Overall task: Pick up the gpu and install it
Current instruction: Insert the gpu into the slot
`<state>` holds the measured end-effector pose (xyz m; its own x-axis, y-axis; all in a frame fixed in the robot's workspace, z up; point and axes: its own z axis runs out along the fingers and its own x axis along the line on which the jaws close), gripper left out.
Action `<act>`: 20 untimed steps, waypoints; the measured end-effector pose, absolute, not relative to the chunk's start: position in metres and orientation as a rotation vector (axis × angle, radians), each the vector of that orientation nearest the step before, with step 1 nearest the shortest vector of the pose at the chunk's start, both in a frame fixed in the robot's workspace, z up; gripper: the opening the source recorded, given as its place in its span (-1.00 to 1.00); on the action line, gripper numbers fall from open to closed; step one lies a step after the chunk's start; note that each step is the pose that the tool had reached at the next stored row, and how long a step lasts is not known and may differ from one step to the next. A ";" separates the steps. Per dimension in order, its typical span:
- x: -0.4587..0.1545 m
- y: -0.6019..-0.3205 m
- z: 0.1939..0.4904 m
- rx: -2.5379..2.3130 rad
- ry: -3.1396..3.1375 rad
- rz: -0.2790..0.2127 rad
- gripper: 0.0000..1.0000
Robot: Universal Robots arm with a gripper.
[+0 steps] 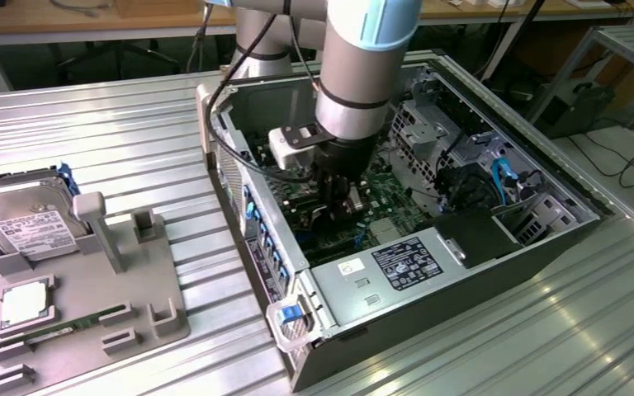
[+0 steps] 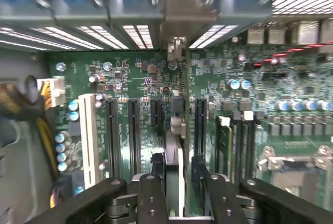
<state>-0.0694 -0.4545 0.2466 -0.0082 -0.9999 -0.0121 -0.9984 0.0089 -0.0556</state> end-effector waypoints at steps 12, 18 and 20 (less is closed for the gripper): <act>-0.069 -0.452 0.282 -2.179 2.197 -0.055 -0.33; -0.069 -0.452 0.282 -2.179 2.197 -0.055 -0.79; -0.069 -0.452 0.282 -2.179 2.197 -0.055 -0.79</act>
